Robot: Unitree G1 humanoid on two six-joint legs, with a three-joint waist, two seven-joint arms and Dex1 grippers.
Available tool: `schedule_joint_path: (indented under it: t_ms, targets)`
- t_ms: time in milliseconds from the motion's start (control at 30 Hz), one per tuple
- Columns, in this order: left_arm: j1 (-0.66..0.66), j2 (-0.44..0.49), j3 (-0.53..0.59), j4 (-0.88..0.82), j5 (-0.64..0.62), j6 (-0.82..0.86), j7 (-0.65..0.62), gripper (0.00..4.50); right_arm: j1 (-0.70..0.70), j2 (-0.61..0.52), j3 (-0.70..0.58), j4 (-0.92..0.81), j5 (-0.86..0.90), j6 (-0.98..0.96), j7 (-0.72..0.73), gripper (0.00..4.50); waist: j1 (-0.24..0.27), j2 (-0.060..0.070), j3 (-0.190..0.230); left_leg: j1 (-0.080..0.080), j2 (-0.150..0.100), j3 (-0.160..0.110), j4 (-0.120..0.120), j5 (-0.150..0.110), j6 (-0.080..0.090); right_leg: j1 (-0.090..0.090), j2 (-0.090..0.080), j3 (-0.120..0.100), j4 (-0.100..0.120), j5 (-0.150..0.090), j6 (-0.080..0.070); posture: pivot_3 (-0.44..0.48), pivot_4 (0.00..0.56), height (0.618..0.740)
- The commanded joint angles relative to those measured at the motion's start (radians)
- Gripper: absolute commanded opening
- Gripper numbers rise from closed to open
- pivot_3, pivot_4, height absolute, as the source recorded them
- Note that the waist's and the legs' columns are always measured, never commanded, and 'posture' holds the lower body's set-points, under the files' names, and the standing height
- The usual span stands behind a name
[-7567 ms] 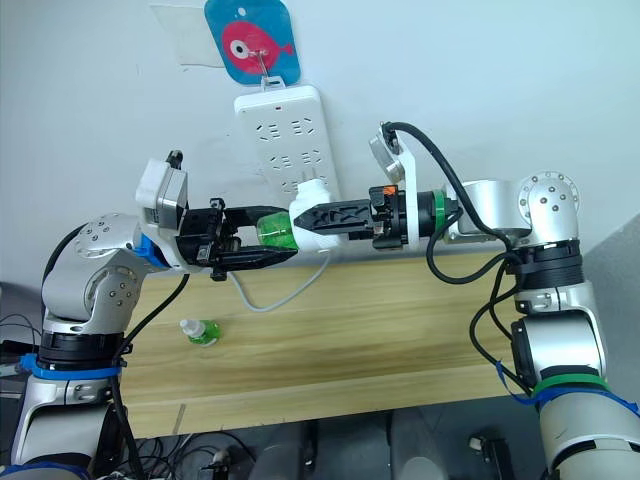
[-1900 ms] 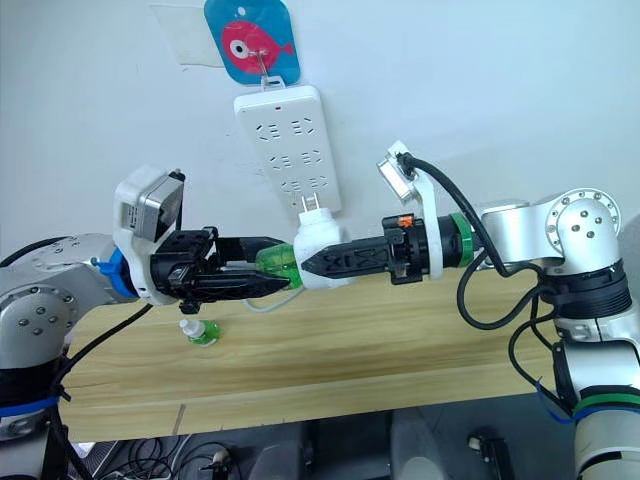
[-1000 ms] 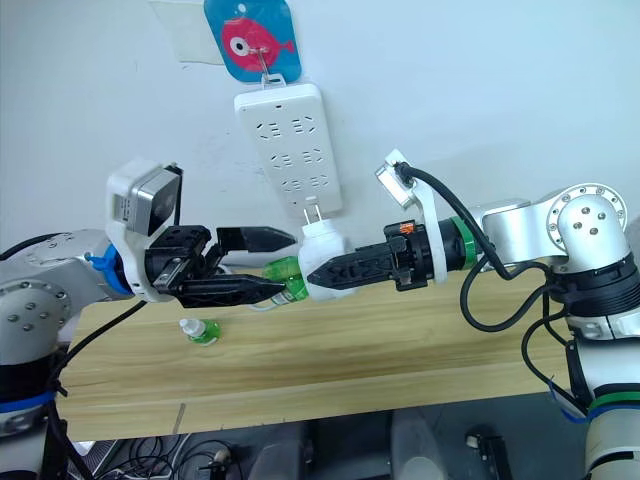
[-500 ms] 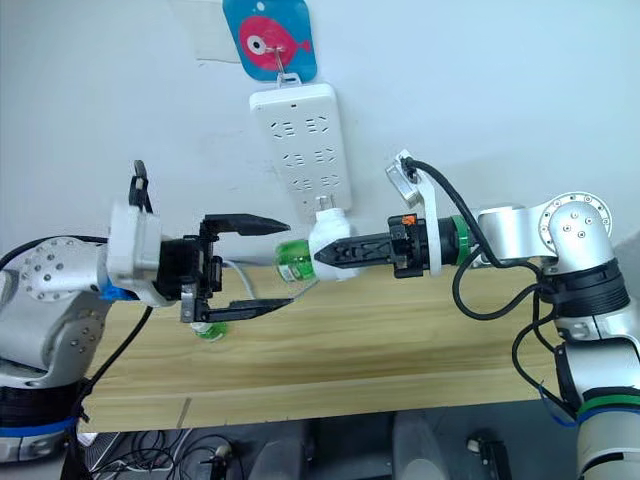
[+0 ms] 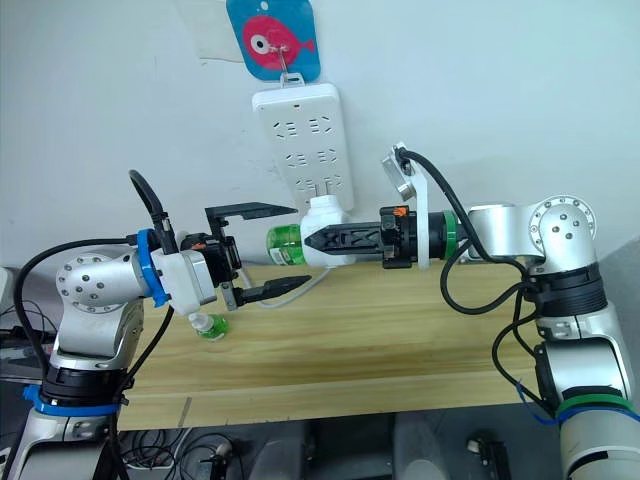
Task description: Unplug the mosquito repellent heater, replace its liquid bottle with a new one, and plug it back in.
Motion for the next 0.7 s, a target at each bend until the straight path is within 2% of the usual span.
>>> schedule_joint_path:
  t_ms: [33,300,600,700]
  targets:
    - [-0.019,-0.003,-0.004,0.018,0.014,-0.086,0.033,4.48,0.001,0.014,-0.048,-0.006,0.024,0.001,-0.007,3.02,-0.001,0.000,0.000,0.000,0.000,0.000,0.000,0.000,0.000,0.000,0.000,0.000,0.000,0.000,0.000,-0.146,0.293,0.730]
    - [-0.015,0.010,-0.014,0.072,0.036,-0.205,0.070,4.48,-0.002,0.043,-0.080,0.017,0.024,0.016,-0.035,3.02,-0.011,0.000,0.000,0.000,0.000,0.000,0.000,0.000,0.000,0.000,0.000,0.000,0.000,0.000,0.000,-0.151,0.297,0.730]
    - [-0.027,0.020,-0.032,0.108,0.033,-0.229,0.090,4.48,-0.008,0.052,-0.089,0.023,0.024,0.028,-0.040,3.02,-0.014,0.001,0.001,0.000,0.000,0.000,0.000,0.000,0.000,0.000,0.000,0.000,0.000,0.000,0.000,-0.154,0.301,0.730]
    - [-0.033,0.023,-0.037,0.116,0.019,-0.226,0.091,3.91,-0.008,0.051,-0.089,0.021,0.024,0.030,-0.038,3.02,-0.014,0.001,0.001,0.000,0.000,0.000,0.000,0.000,0.000,0.000,0.000,0.000,0.000,0.000,0.000,-0.155,0.301,0.730]
